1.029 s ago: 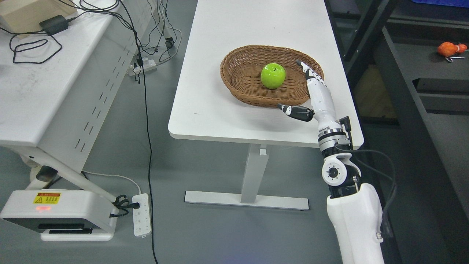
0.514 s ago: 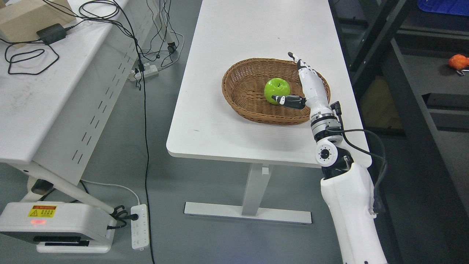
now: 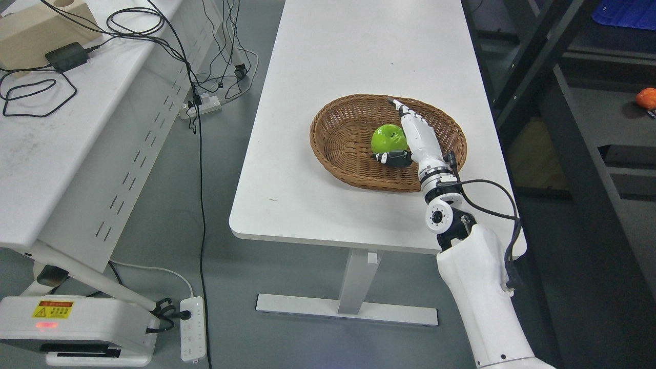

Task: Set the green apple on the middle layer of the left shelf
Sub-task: 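Close the right hand around the green apple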

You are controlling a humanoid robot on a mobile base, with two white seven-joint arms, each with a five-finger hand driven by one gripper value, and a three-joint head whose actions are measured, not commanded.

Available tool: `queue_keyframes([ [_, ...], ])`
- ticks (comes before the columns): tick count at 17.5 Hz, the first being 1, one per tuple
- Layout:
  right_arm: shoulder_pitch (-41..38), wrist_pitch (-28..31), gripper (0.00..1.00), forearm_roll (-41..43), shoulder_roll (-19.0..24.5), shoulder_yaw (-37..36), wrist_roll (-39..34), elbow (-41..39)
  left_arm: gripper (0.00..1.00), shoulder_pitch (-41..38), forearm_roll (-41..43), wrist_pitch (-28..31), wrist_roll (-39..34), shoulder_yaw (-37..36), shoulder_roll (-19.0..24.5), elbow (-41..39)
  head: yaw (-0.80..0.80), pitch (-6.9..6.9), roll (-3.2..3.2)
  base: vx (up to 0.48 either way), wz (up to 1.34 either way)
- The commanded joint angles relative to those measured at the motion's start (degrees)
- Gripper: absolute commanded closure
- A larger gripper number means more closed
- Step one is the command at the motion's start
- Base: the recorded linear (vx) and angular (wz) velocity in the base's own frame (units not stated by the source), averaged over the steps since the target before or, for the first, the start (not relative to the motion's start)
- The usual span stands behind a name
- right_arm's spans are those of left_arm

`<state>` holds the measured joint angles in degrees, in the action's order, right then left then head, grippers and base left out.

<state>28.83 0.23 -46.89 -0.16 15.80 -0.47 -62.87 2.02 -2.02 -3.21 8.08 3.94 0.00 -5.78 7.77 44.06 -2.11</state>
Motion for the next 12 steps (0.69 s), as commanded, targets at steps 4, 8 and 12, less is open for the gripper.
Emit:
queue_keyframes([
  [4,0.6,0.6,0.0,-2.9,-0.8,3.1,0.4,6.4,0.0,0.0,0.0,0.0,0.0,0.0,1.0,0.0,0.0,0.0,0.0,0.03,0.0],
  [8,0.9,0.6,0.26,-2.8,-0.8,2.8,0.6,6.1,0.0,0.0,0.0,0.0,0.0,0.0,1.0,0.0,0.0,0.0,0.0,0.03,0.0],
  [12,0.5,0.2,0.83,-2.6,-0.8,2.5,0.6,5.8,0.0,0.0,0.0,0.0,0.0,0.0,1.0,0.1,0.0,0.0,0.0,0.0,0.0],
])
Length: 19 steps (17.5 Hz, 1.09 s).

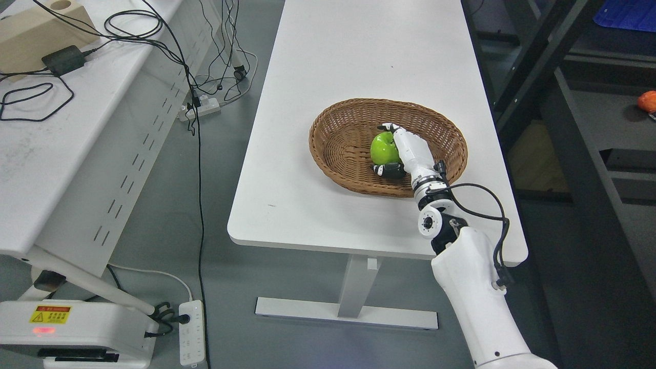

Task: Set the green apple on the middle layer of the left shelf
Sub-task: 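Close the right hand around the green apple, then lift the green apple out of the basket with the right hand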

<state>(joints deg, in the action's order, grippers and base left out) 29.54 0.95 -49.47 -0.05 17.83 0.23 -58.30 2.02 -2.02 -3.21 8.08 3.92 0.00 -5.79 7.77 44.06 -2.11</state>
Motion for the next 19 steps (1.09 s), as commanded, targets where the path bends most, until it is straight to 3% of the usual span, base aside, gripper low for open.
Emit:
queue_keyframes([
  [1,-0.3,-0.5,0.94,0.0,-0.9,0.4,-0.1,0.9,0.0,0.0,0.0,0.0,0.0,0.0,1.0,0.0,0.0,0.0,0.0,0.0,0.0],
  [2,-0.4,-0.5,0.99,0.0,-0.9,0.1,-0.1,-0.3,0.0,0.0,0.0,0.0,0.0,0.0,1.0,0.0,0.0,0.0,0.0,0.0,0.0],
  [5,-2.5,-1.0,0.99,0.5,-0.9,-5.1,1.9,-7.1,0.0,0.0,0.0,0.0,0.0,-0.1,1.0,0.0,0.0,0.0,0.0,0.0,0.0],
  [9,-7.2,-2.1,0.99,0.7,-1.2,-6.3,14.7,-17.9,0.0,0.0,0.0,0.0,0.0,0.0,1.0,0.0,0.0,0.0,0.0,0.0,0.0],
  [13,-16.3,-2.1,0.99,5.9,-3.6,-9.5,14.4,-30.8,0.0,0.0,0.0,0.0,0.0,0.0,1.0,0.0,0.0,0.0,0.0,0.0,0.0],
  [16,-26.7,-6.1,0.99,7.3,-4.7,-9.6,14.5,-38.9,0.0,0.0,0.0,0.0,0.0,0.0,1.0,0.1,0.0,0.0,0.0,0.0,0.0],
  [19,-32.6,-10.2,0.99,7.6,-4.2,-12.5,14.4,-40.5,0.0,0.0,0.0,0.0,0.0,0.0,1.0,0.0,0.0,0.0,0.0,0.0,0.0],
])
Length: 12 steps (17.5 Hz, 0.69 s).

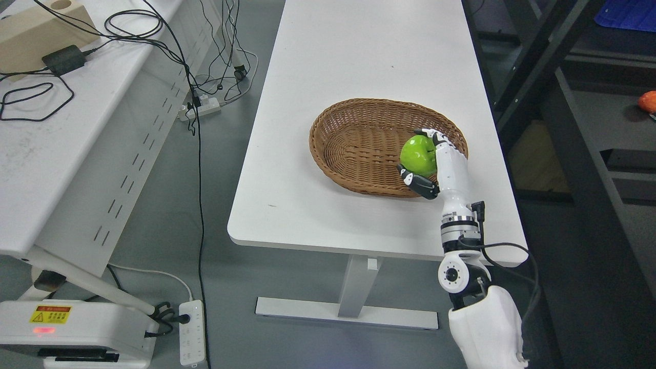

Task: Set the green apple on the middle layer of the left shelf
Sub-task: 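Lift the green apple out of the basket with the right hand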

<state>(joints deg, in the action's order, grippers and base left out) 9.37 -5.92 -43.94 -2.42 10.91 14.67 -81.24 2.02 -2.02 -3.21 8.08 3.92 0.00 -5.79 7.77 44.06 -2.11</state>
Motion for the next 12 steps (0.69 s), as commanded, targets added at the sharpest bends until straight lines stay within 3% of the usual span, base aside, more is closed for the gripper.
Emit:
queue_keyframes([
  [1,-13.2,-4.0,0.99,2.1,-1.6,-6.8,0.0,-17.5,0.0,0.0,0.0,0.0,0.0,0.0,1.0,0.0,0.0,0.0,0.0,0.0,0.0],
  [12,-13.7,-3.7,0.99,2.3,-1.1,-10.1,-0.6,-17.5,0.0,0.0,0.0,0.0,0.0,0.0,1.0,0.1,0.0,0.0,0.0,-0.024,0.0],
])
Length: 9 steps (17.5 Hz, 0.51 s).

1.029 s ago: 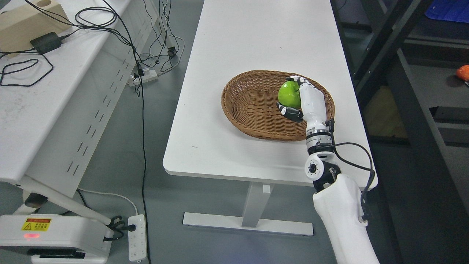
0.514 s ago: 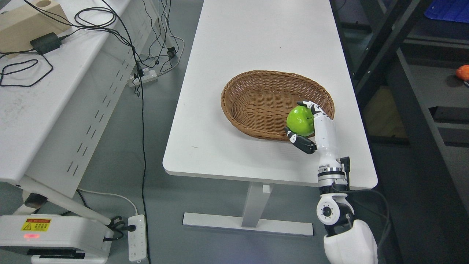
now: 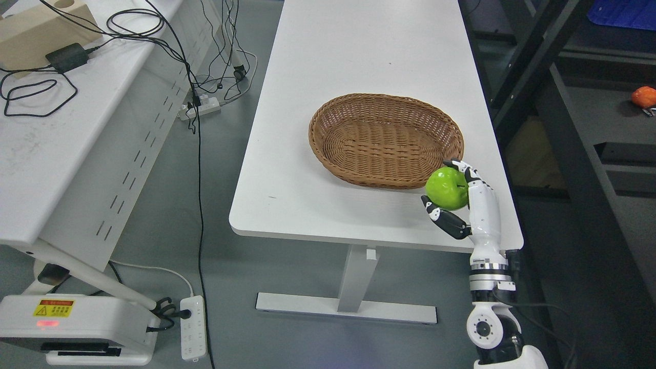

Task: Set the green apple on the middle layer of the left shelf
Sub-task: 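Lift the green apple out of the basket with the right hand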

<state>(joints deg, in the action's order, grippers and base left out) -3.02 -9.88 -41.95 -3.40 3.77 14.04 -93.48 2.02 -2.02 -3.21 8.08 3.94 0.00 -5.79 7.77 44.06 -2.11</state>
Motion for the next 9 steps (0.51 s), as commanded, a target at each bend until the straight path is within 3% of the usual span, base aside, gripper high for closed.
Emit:
queue_keyframes([
  [1,-1.3,0.3,0.99,0.5,-0.1,-3.1,0.1,-5.2,0.0,0.0,0.0,0.0,0.0,0.0,1.0,0.0,0.0,0.0,0.0,-0.067,-0.01],
  [9,0.0,-0.2,0.99,2.7,0.2,-6.2,0.5,-5.2,0.0,0.0,0.0,0.0,0.0,0.0,1.0,0.0,0.0,0.0,0.0,-0.151,0.0],
])
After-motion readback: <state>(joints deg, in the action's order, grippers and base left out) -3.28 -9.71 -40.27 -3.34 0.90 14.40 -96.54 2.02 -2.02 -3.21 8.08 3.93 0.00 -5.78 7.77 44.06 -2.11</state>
